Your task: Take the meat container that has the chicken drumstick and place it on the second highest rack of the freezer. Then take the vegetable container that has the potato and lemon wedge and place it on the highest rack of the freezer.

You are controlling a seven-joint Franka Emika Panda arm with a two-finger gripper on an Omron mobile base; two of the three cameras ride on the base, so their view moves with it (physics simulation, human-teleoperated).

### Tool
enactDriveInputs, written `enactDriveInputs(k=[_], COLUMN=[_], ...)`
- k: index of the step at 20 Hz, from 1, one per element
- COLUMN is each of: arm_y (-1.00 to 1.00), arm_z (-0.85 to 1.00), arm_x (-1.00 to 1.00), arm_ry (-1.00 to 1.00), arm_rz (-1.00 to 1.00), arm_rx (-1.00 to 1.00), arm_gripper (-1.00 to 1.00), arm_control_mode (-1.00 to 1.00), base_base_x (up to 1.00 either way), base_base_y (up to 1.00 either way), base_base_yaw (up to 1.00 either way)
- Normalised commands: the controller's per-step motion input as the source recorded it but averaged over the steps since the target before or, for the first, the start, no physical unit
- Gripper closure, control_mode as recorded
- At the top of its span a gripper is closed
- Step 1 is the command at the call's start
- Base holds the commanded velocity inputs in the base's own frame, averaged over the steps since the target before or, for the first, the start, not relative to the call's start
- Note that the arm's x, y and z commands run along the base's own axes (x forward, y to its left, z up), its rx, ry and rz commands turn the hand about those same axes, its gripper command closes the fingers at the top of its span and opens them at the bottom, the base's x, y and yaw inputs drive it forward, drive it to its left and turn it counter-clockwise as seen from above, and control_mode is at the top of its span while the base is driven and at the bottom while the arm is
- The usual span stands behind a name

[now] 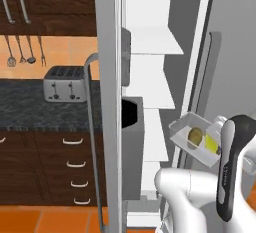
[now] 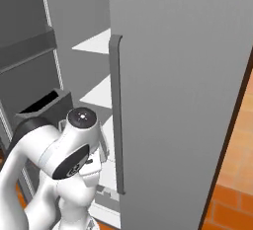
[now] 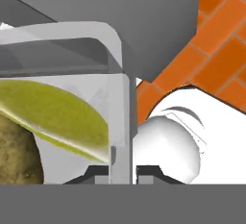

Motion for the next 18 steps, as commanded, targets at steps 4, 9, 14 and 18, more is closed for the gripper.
enactDriveInputs(k=[4,9,14,18], arm_y=[0.25,0.95,0.41,0.08], arm_z=[0.25,1.0,1.0,1.0], arm_x=[0.13,0.27,0.67,0.99], arm_ry=[-0.07,-0.38,-0.14,0.0], arm_rz=[-0.11,-0.39,-0.21,-0.17], arm_rx=[-0.03,-0.07,0.0,0.05], arm_gripper=[1.0,1.0,1.0,1.0], arm_control_mode=[-1.0,-1.0,-1.0,-1.0], base_base_x=[0.01,0.0,0.0,0.0], base_base_y=[0.75,0.0,0.0,0.0], base_base_yaw=[-0.15,0.0,0.0,0.0])
